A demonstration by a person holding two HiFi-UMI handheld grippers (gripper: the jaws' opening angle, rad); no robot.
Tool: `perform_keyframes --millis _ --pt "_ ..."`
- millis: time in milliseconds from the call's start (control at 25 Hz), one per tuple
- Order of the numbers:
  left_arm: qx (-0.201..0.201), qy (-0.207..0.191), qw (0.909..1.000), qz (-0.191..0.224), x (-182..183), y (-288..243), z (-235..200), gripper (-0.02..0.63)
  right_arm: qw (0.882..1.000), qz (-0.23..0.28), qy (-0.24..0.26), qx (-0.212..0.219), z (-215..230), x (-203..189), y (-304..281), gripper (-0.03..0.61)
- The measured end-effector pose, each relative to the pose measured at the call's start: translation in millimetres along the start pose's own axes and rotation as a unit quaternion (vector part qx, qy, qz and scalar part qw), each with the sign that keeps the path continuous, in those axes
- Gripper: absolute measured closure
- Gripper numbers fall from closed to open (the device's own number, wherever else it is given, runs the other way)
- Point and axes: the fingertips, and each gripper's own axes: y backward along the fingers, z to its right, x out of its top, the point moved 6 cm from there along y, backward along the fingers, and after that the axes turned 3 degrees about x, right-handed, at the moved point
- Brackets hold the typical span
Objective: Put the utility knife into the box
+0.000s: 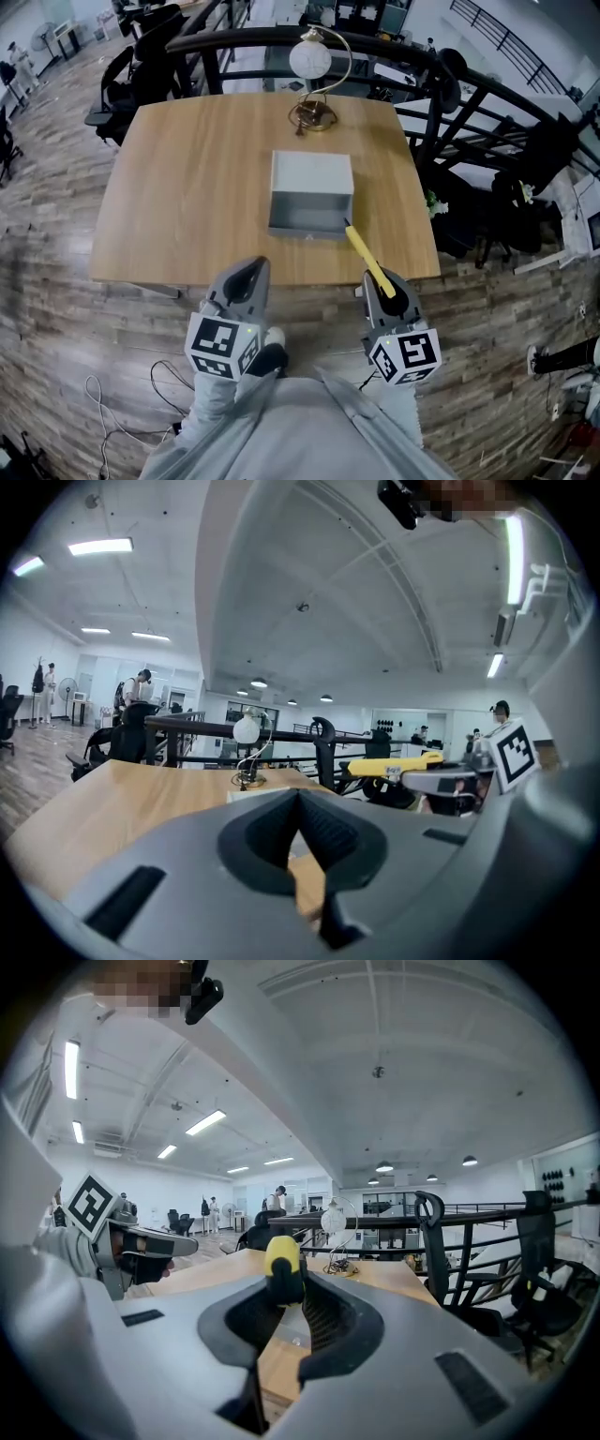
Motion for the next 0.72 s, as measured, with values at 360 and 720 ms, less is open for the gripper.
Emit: perform_keyframes --millis 360,720 --pt "-0.019 0.002 0.9998 -0.010 6.0 -36.1 -56.3 0.595 1.000 -0.010 -0.002 -0.020 -8.3 10.5 -58.5 0.509" --pt "-0.029 0.009 0.9992 -0.027 -2.0 -57.4 -70.1 0.595 0.999 -0.025 -0.004 -0.030 1.3 8.9 -77.2 0.511"
